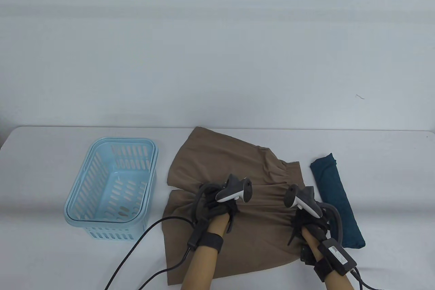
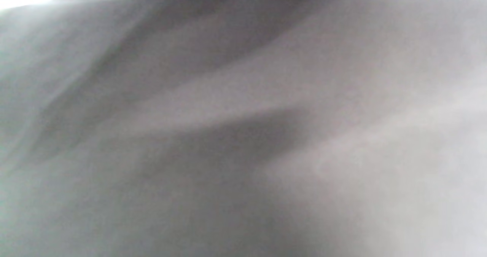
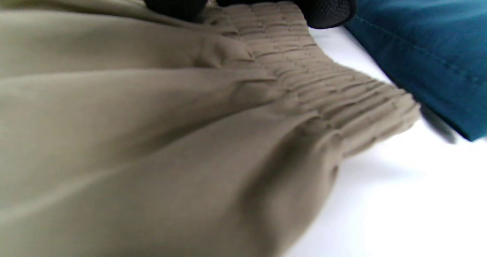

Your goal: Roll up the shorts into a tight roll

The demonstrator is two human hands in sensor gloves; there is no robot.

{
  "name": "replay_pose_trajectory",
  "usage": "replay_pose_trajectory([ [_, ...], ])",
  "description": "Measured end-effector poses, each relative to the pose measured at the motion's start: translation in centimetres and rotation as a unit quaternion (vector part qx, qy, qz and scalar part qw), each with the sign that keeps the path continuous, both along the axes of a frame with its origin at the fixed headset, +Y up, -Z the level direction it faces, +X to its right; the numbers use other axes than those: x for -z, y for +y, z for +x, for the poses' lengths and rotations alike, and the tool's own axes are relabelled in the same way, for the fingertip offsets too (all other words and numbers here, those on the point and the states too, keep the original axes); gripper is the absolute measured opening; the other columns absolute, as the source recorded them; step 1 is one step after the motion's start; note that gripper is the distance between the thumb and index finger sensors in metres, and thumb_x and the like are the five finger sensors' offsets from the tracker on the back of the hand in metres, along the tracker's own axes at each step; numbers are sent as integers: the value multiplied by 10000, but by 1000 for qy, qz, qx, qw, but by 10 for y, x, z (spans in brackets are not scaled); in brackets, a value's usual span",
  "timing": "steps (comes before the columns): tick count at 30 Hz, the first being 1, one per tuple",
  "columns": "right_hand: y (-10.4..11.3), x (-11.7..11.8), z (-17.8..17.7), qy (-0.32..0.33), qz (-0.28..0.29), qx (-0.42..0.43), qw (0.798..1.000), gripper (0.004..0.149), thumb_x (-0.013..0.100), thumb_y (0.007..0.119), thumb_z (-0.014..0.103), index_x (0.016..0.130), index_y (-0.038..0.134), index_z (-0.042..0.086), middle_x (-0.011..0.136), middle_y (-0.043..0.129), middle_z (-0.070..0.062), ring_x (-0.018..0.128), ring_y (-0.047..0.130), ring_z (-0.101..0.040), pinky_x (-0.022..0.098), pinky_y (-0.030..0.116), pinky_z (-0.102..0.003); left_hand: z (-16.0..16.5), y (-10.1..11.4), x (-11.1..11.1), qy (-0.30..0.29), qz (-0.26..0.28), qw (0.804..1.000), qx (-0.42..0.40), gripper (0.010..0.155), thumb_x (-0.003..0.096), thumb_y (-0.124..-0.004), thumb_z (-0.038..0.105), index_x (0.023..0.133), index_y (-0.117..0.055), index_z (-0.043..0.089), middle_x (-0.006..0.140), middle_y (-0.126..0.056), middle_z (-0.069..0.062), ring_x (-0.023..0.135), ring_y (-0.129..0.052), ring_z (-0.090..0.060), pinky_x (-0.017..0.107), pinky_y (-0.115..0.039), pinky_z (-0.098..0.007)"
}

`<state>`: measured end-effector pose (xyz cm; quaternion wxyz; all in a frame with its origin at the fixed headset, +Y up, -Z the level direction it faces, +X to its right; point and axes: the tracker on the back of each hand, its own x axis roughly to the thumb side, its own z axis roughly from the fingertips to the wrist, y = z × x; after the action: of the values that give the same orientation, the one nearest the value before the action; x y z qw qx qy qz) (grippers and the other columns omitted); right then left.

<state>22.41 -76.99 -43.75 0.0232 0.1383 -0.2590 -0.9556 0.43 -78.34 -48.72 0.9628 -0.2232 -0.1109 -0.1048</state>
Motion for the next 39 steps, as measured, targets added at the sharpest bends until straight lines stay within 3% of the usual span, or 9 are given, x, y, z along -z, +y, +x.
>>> replay_pose_trajectory([
  [6, 5, -1, 10, 25, 18, 27, 999, 540, 523, 627, 333, 1006, 473, 147, 1100, 439, -211, 986, 542, -428, 708, 334, -695, -7, 6, -1, -9, -64, 998, -3, 608, 543, -622, 376, 1039, -449, 70, 1099, -430, -224, 1009, -570, -462, 696, -372, -713],
  [9, 20, -9, 26, 37, 82, 62, 994, 590, 517, 635, 316, 1047, 435, 149, 1110, 454, -169, 998, 519, -414, 712, 366, -678, -22, 27, -12, -12, -14, 998, -57, 673, 535, -631, 375, 1066, -370, 52, 1117, -315, -255, 1033, -479, -501, 691, -355, -717],
  [11, 35, -21, 38, 60, 126, 77, 987, 599, 516, 643, 293, 1051, 410, 157, 1116, 436, -164, 1009, 497, -413, 712, 358, -683, -36, 44, -31, -45, -6, 995, -92, 692, 537, -628, 376, 1072, -342, 43, 1117, -286, -268, 1036, -442, -518, 690, -346, -717],
  [15, 46, -44, 52, 130, 100, 46, 985, 634, 517, 655, 257, 1056, 332, 178, 1133, 355, -138, 1048, 376, -408, 719, 328, -678, -64, 59, -82, -98, -28, 989, -107, 684, 538, -635, 386, 1076, -373, 55, 1128, -324, -253, 1043, -437, -521, 686, -346, -723],
  [20, 31, -69, 49, 214, 49, -18, 975, 727, 492, 717, 297, 1058, 274, 190, 1142, 302, -121, 1059, 328, -392, 722, 325, -668, -93, 46, -153, -145, -76, 984, -72, 733, 529, -661, 422, 1084, -348, 62, 1135, -302, -248, 1050, -403, -524, 683, -339, -726],
  [23, 17, -76, 44, 231, 16, -53, 971, 784, 479, 743, 314, 1056, 227, 191, 1144, 259, -119, 1061, 302, -389, 724, 316, -667, -105, 31, -180, -154, -95, 983, -29, 810, 514, -678, 455, 1090, -277, 51, 1133, -237, -266, 1051, -359, -534, 682, -323, -730],
  [31, -3, -73, 37, 232, 21, -42, 972, 740, 475, 737, 297, 1047, 277, 198, 1130, 312, -116, 1051, 378, -373, 720, 360, -656, -121, 3, -194, -140, -110, 984, 24, 972, 463, -683, 526, 1067, -126, 8, 1107, -168, -328, 1039, -336, -563, 680, -321, -733],
  [35, -4, -73, 36, 233, 49, -43, 970, 680, 479, 735, 289, 1037, 359, 194, 1115, 391, -114, 1035, 443, -371, 717, 399, -642, -119, 4, -193, -138, -96, 986, 17, 885, 484, -675, 477, 1072, -205, 11, 1107, -237, -317, 1023, -383, -565, 685, -363, -720],
  [39, -3, -74, 36, 235, 77, -42, 968, 630, 484, 718, 282, 1027, 412, 190, 1099, 448, -118, 1017, 499, -371, 712, 429, -633, -119, 8, -192, -147, -30, 988, 28, 628, 544, -617, 307, 1063, -343, 83, 1110, -380, -243, 1024, -518, -494, 694, -444, -685],
])
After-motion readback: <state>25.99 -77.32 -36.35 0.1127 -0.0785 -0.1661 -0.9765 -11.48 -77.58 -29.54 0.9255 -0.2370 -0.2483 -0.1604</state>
